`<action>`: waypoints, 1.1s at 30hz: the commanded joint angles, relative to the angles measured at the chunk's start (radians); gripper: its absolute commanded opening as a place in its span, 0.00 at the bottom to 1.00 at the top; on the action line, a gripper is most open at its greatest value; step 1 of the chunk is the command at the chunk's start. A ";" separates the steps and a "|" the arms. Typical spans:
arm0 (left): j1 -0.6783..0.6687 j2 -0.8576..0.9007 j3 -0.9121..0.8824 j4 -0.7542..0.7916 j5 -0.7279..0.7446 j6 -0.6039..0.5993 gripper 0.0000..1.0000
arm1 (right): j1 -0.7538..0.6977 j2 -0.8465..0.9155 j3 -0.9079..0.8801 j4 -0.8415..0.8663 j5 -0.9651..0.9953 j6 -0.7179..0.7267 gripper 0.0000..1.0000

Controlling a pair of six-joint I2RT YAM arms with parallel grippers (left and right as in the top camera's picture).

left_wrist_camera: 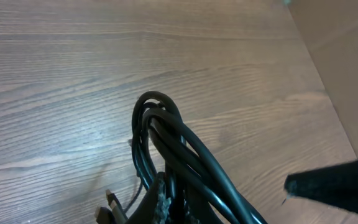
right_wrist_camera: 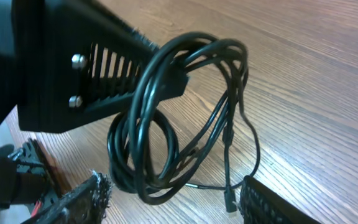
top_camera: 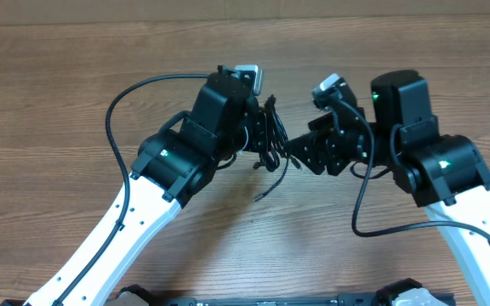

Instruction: Untangle cables

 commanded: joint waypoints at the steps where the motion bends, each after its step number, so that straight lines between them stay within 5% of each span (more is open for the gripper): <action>1: -0.007 -0.005 0.013 0.010 -0.029 -0.032 0.04 | 0.023 0.009 0.019 0.003 0.026 -0.010 0.66; 10: -0.045 -0.005 0.013 0.022 -0.022 -0.043 0.04 | 0.036 0.045 0.019 0.022 0.119 0.023 0.68; 21: -0.087 -0.005 0.013 -0.014 0.011 -0.029 0.04 | 0.035 0.097 0.019 0.069 0.576 0.390 0.63; 29: -0.087 -0.005 0.013 -0.010 0.267 0.172 0.04 | 0.035 0.097 0.019 0.118 0.600 0.413 0.64; 33: -0.087 -0.005 0.013 -0.015 0.300 0.257 0.04 | 0.035 0.097 0.019 0.123 0.533 0.309 0.66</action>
